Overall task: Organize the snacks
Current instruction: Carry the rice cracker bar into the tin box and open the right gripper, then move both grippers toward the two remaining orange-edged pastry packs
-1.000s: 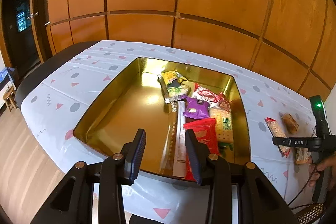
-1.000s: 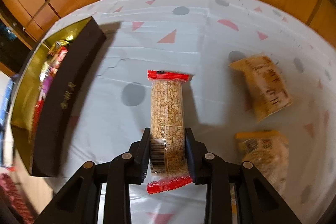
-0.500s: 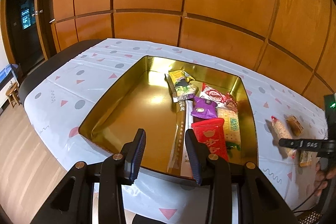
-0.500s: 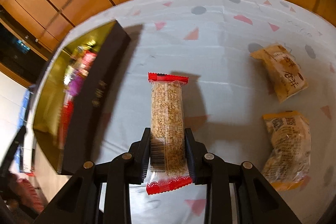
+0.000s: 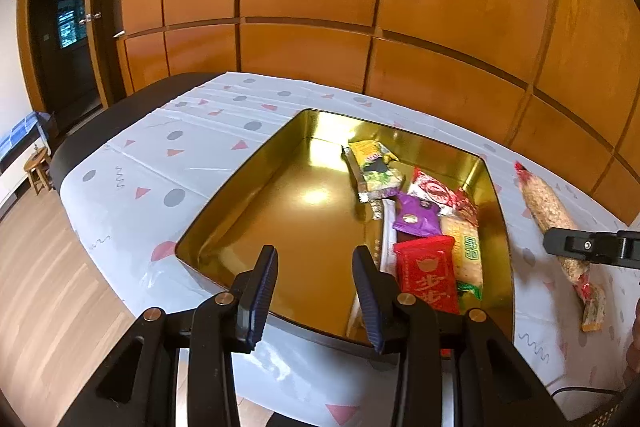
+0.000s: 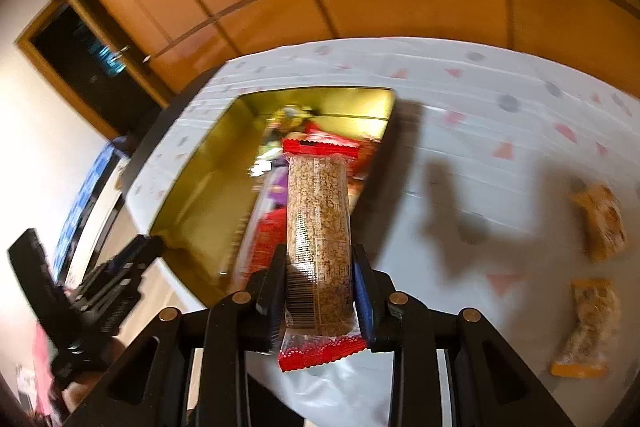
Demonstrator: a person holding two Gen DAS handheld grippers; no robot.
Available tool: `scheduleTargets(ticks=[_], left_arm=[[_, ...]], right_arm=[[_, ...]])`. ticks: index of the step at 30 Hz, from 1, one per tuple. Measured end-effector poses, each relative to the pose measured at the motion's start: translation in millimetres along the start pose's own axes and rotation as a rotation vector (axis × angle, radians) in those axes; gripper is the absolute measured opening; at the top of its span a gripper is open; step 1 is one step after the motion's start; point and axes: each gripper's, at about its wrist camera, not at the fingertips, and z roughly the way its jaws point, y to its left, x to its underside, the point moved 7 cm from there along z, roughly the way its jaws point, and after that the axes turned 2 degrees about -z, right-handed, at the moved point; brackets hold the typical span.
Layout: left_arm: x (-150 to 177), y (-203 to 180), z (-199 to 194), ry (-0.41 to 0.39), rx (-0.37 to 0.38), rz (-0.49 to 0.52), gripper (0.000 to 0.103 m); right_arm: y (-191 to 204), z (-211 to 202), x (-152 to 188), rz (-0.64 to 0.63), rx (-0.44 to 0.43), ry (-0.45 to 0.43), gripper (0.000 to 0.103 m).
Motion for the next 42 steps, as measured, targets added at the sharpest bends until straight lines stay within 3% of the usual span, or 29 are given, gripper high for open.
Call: scheduleTargets(ticks=[6,16,19,31,39,42], left_arm=[[-2,14,3,0.003,-0.027,-0.023,0.039],[-4,27,10,0.015,-0.037,-0.051,0.039],[-4,30,11,0.017,-0.040,-0.061,0.039],[-3,28,11,0.020,-0.042,-0.057,0.039],[-4,16,3,0.010,-0.016,-0.036,0.039],[-5,8,-1,0.002,0.004,-0.017,0.039]], right_arm=[[32,30,-17,0.012,-0.047,0.039,0.030],[34,101,-22,0.124,-0.041,0.153,0.033],[37,110,-16,0.137,-0.076,0.180,0.033],[59,94,0,-0.062,-0.020,0.147,0.033],[55,55,6,-0.159,0.093,0.027,0.034],[48,35,9,-0.178,0.128,-0.024,0.044]])
